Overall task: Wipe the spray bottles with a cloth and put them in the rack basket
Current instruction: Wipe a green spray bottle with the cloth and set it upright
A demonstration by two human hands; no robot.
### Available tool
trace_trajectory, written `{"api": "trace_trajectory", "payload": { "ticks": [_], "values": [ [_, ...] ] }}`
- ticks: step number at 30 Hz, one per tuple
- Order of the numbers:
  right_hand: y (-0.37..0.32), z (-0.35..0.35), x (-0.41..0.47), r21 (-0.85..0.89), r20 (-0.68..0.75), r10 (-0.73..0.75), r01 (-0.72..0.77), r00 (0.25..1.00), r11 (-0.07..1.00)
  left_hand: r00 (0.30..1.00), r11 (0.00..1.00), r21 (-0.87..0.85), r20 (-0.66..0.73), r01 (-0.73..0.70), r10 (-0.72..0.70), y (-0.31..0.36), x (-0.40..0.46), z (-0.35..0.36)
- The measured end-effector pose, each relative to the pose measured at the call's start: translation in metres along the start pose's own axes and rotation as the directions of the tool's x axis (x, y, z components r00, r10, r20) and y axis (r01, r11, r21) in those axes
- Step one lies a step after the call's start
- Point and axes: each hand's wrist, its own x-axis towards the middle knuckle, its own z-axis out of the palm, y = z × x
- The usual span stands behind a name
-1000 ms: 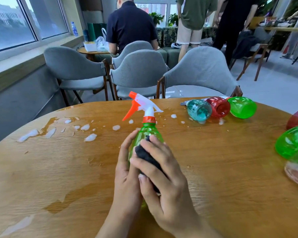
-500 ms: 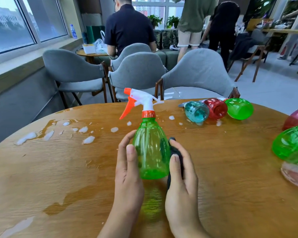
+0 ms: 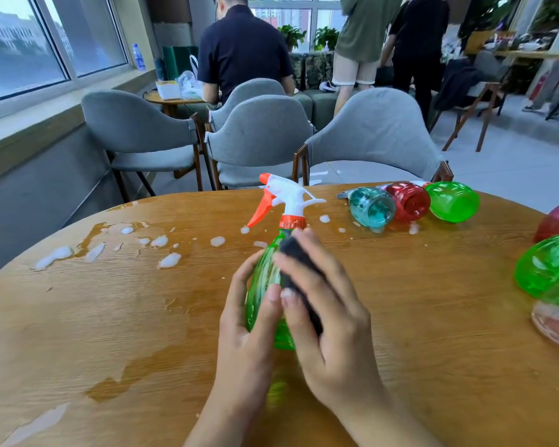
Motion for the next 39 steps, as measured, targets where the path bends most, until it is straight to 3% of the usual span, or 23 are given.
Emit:
{"api": "trace_trajectory", "payload": {
  "ticks": [4, 6, 10, 14, 16, 19, 23, 25, 27, 30, 32, 34, 36, 39],
  "values": [
    [0.007, 0.001, 0.012, 0.176, -0.062, 0.355, -0.34, 0.933, 0.924, 1.0, 1.0, -0.004, 0.016, -0.008, 0.008, 0.001, -0.004, 0.001],
    [0.006, 0.006, 0.005, 0.292, -0.04, 0.463, -0.433, 0.886, 0.853, 0.999, 1.0, -0.002, 0.013, -0.029, 0.029, 0.004, -0.003, 0.001],
    [-0.005, 0.016, -0.022, 0.162, -0.056, 0.339, -0.327, 0.939, 0.931, 0.999, 1.0, -0.02, -0.035, -0.011, 0.011, 0.005, 0.004, -0.006],
    [-0.004, 0.014, -0.016, 0.032, 0.035, 0.05, -0.051, 0.998, 0.998, 1.0, 1.0, 0.028, 0.026, 0.002, -0.003, 0.007, 0.003, -0.007],
    [-0.001, 0.01, -0.004, 0.037, 0.068, -0.007, 0.004, 0.998, 0.999, 0.998, 0.999, -0.024, 0.028, 0.048, -0.048, 0.005, -0.001, 0.001],
    [0.003, 0.007, 0.006, 0.155, -0.019, 0.199, -0.194, 0.98, 0.969, 0.999, 0.997, -0.063, -0.029, 0.037, -0.039, -0.002, -0.004, 0.009],
    [0.007, 0.015, -0.001, 0.323, -0.05, 0.469, -0.43, 0.882, 0.843, 0.996, 0.999, -0.045, -0.09, 0.005, -0.009, 0.0, -0.001, 0.008],
    [0.001, 0.018, -0.015, 0.279, -0.021, 0.446, -0.423, 0.895, 0.862, 0.989, 0.998, -0.056, -0.145, -0.012, 0.004, 0.0, 0.005, 0.0],
    [-0.007, 0.021, -0.029, 0.156, 0.008, 0.32, -0.317, 0.947, 0.936, 0.985, 0.998, -0.059, -0.175, -0.012, 0.002, -0.001, 0.011, -0.008],
    [-0.007, 0.019, -0.03, 0.06, 0.041, 0.125, -0.127, 0.991, 0.99, 0.99, 0.997, -0.066, -0.14, -0.03, 0.021, -0.002, 0.011, -0.012],
    [-0.003, 0.013, -0.015, 0.055, 0.021, 0.085, -0.086, 0.996, 0.995, 0.995, 0.998, -0.035, -0.084, -0.058, 0.055, 0.0, 0.006, -0.008],
    [0.004, 0.006, 0.003, 0.086, -0.016, 0.16, -0.158, 0.987, 0.984, 0.996, 0.996, 0.02, -0.027, -0.084, 0.084, 0.0, 0.001, -0.003],
    [0.011, 0.003, 0.013, 0.223, -0.037, 0.343, -0.327, 0.939, 0.918, 0.997, 0.997, 0.025, 0.007, -0.078, 0.078, -0.001, -0.002, 0.0],
    [0.009, 0.009, 0.002, 0.329, 0.023, 0.495, -0.474, 0.869, 0.817, 0.997, 0.997, 0.012, -0.041, -0.072, 0.073, 0.0, 0.001, -0.003]
  ]
}}
